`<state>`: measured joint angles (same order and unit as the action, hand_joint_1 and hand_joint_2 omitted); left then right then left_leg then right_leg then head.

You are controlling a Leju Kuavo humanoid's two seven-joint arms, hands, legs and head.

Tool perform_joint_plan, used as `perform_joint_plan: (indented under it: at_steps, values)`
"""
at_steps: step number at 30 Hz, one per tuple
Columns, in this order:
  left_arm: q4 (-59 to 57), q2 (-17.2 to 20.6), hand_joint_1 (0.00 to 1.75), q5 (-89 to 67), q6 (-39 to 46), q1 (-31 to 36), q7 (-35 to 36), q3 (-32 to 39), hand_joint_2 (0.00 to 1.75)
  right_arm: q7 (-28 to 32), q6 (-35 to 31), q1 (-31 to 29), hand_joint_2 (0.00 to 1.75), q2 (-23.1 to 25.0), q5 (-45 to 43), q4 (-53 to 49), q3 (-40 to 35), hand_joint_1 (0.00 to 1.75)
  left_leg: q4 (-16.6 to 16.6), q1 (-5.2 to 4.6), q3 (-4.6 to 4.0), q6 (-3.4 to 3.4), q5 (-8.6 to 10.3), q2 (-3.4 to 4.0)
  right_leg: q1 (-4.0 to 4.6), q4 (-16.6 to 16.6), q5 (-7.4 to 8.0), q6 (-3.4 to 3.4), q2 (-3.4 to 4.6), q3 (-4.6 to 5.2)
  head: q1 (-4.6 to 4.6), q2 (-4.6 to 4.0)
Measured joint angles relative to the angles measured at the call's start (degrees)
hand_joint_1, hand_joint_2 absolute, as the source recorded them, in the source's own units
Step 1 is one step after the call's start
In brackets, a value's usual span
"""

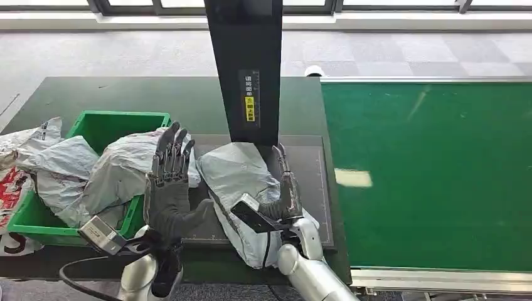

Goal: Moved the parcel from conveyor to table for the left to box.

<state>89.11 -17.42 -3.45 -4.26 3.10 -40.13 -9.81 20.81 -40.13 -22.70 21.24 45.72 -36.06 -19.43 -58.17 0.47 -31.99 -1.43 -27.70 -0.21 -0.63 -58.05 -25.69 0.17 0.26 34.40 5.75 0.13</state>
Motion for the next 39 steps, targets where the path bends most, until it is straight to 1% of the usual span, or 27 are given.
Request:
perform_joint_plan:
  at_steps: [6, 7, 9, 11, 13, 15, 23, 26, 28, 32, 35, 38, 39]
  values:
    - [0.0, 0.0, 0.0, -0.18, -0.09, -0.18, 0.0, 0.0, 1.75, -0.06, -0.02, 0.05, 1.75, 0.0, 1.86, -0.06, 0.0, 0.0, 0.0, 0.0, 0.0, 0.0, 0.0, 0.0, 0.0, 0.0, 0.0, 0.0, 0.0, 0.0, 0.0, 0.0]
    - [0.0, 0.0, 0.0, -0.24, -0.09, -0.19, 0.0, 0.0, 1.75, 0.65, -0.02, 0.17, 1.75, 0.0, 2.23, -0.26, 0.02, 0.0, 0.0, 0.0, 0.0, 0.0, 0.0, 0.0, 0.0, 0.0, 0.0, 0.0, 0.0, 0.0, 0.0, 0.0]
    - [0.02, 0.0, 0.0, -0.28, -0.09, -0.23, 0.0, 0.0, 1.75, 3.59, -0.07, 1.17, 1.75, 0.0, 2.11, -2.44, 0.63, 0.0, 0.0, 0.0, 0.0, 0.0, 0.0, 0.0, 0.0, 0.0, 0.0, 0.0, 0.0, 0.01, 0.0, 0.0]
    - [0.0, 0.0, 0.0, -0.42, 0.11, -0.23, 0.0, 0.0, 1.75, 7.57, -0.07, 2.08, 1.75, 0.0, -0.29, -4.81, 1.18, 0.0, 0.0, -0.01, 0.01, 0.0, 0.0, 0.01, 0.0, 0.0, 0.0, 0.0, 0.0, 0.02, 0.0, 0.0]
    - [0.0, 0.07, 0.0, -0.42, 0.44, -0.24, 0.0, 0.0, 1.75, 13.66, -0.09, 3.98, 1.75, 0.0, -4.53, -9.95, 2.99, 0.0, 0.0, -0.01, -0.01, 0.0, 0.0, -0.01, 0.0, 0.0, 0.0, 0.0, -0.01, 0.01, 0.0, 0.0]
    - [0.0, 0.22, 0.0, -0.26, 0.44, -0.24, 0.0, 0.0, 1.75, 16.64, -0.11, 5.32, 1.75, -0.02, -5.79, -14.19, 4.62, 0.0, 0.0, -0.01, -0.01, 0.0, -0.01, 0.0, -0.01, 0.0, 0.0, 0.0, 0.0, 0.02, 0.0, 0.0]
    - [-0.04, 0.28, 0.0, -0.24, 0.44, -0.24, 0.0, 0.0, 1.75, 18.14, -0.09, 7.33, 1.75, -0.39, -7.01, -21.98, 7.34, 0.0, -0.01, -0.04, 0.03, 0.0, 0.0, 0.02, -0.01, 0.01, 0.01, 0.01, 0.01, 0.02, 0.0, 0.0]
    - [-0.81, 0.28, 0.0, -0.85, 1.01, -0.14, 0.0, 0.0, 1.75, 19.17, -0.11, 9.67, 1.75, -0.77, -8.67, -29.91, 7.89, 0.0, -0.02, -0.04, 0.02, 0.0, 0.0, 0.0, -0.01, 0.01, 0.01, 0.01, 0.01, 0.03, 0.02, 0.0]
    - [-3.37, 0.28, 0.0, -1.55, 1.38, 0.76, 0.0, 0.0, 1.75, 19.26, -0.11, 11.06, 1.75, -1.03, -9.86, -36.51, 7.91, 0.0, -0.02, -0.06, 0.03, 0.01, -0.01, 0.02, -0.02, 0.01, 0.01, 0.01, 0.02, 0.04, 0.0, 0.0]
    - [-13.32, 0.11, 0.0, -4.79, 4.2, 4.47, 0.04, 0.0, 1.75, 19.3, -0.09, 13.57, 1.75, -1.62, -11.21, -48.91, 7.89, 0.0, -0.02, -0.08, 0.01, 0.01, -0.01, 0.02, -0.05, 0.02, 0.01, 0.01, 0.0, 0.03, 0.02, 0.0]
    - [-22.74, -0.5, 0.0, -5.44, 5.13, 7.77, 0.09, 0.0, 1.75, 19.34, -0.04, 14.83, 1.75, -1.95, -11.23, -55.79, 7.37, 0.0, -0.02, -0.09, 0.03, 0.02, -0.01, 0.06, -0.07, 0.02, 0.03, 0.02, 0.0, 0.01, 0.02, 0.0]
    - [-29.54, -0.9, 0.0, -6.89, 7.72, 10.09, 0.04, 0.0, 1.75, 19.26, -0.02, 15.37, 1.75, -2.08, -12.15, -59.04, 7.1, 0.0, -0.02, -0.09, 0.05, 0.02, -0.01, 0.12, -0.07, 0.02, 0.06, 0.0, 0.04, 0.02, 0.0, 0.0]
    - [-33.59, -1.11, 0.0, -8.19, 9.61, 11.71, 0.04, 0.0, 1.75, 19.28, -0.02, 15.48, 1.75, -2.14, -12.19, -60.17, 7.0, 0.0, -0.02, -0.1, 0.05, 0.02, -0.01, 0.1, -0.07, 0.02, 0.06, 0.0, 0.03, 0.0, 0.02, 0.0]
